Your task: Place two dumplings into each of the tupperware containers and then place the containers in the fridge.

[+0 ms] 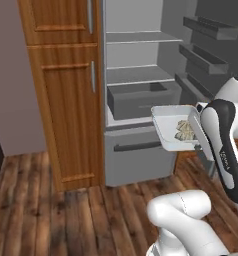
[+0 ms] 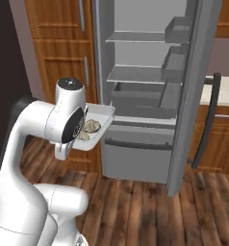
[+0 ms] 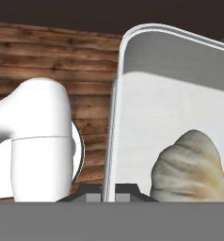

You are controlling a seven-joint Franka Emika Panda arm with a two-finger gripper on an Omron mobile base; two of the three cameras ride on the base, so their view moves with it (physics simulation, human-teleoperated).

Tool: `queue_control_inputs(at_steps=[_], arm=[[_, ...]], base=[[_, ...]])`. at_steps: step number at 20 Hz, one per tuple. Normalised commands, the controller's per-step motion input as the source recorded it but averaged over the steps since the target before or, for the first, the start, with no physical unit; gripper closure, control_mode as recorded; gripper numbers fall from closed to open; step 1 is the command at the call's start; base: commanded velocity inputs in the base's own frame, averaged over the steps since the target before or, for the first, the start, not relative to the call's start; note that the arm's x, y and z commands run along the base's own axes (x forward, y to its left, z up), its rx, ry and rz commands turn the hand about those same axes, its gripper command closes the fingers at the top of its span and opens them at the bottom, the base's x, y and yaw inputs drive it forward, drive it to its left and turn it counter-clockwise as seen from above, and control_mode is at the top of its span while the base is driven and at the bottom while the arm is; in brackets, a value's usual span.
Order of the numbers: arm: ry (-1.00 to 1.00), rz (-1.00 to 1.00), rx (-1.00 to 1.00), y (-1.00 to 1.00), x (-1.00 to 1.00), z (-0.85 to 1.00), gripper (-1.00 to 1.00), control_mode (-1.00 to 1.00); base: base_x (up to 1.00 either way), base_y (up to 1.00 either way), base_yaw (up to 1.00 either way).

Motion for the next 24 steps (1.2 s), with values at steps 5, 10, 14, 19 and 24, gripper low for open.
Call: queue_control_inputs(at_steps=[5, 10, 14, 19, 24], arm=[[0.00, 0.00, 0.00, 0.00, 0.00, 0.00, 1.00, 1.00], [0.00, 0.00, 0.00, 0.00, 0.00, 0.00, 1.00, 1.00], [0.00, 0.00, 0.00, 0.00, 0.00, 0.00, 1.00, 1.00], [0.00, 0.00, 0.00, 0.00, 0.00, 0.00, 1.00, 1.00], [0.00, 0.00, 0.00, 0.00, 0.00, 0.00, 1.00, 1.00]], base=[[1.00, -0.21, 0.00], [1.00, -0.24, 0.02], [0.75, -0.29, 0.02], [0.41, -0.31, 0.00], [0.53, -0.33, 0.01]])
